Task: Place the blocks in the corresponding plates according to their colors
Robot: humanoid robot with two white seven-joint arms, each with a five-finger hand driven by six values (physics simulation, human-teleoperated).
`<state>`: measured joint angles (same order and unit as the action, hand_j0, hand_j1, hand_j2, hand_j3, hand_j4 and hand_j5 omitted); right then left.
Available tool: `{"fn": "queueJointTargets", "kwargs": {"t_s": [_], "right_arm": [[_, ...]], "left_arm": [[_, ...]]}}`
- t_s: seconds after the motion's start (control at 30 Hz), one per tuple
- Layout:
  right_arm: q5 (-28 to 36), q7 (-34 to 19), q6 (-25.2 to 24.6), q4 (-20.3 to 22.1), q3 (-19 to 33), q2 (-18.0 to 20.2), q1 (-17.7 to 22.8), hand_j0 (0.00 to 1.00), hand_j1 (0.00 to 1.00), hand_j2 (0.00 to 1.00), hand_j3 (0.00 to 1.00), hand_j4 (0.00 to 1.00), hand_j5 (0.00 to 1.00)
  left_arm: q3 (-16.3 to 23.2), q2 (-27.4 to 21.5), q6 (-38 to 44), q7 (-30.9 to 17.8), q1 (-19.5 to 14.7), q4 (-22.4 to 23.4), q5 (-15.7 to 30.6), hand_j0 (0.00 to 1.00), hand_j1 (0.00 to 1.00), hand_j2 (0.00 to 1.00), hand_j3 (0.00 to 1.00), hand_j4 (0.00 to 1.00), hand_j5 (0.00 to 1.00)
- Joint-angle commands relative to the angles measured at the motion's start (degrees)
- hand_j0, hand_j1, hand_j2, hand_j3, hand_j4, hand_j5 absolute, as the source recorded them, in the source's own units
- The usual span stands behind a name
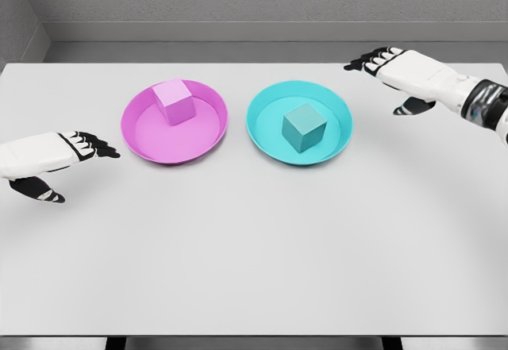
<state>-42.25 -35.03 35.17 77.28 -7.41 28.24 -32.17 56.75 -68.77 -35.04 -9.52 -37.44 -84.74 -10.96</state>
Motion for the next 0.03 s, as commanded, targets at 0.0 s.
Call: {"fn": "queueJointTargets", "kwargs": {"t_s": [0.0], "right_arm": [[0.3,0.0,-0.2,0.1,0.1,0.2,-0.1,1.00,1.00,1.00,1.00,1.00,1.00]], "left_arm": [[-0.1,-0.1,0.0,0.0,0.0,0.0,0.3,1.00,1.00,1.00,1.00,1.00,1.00]]}}
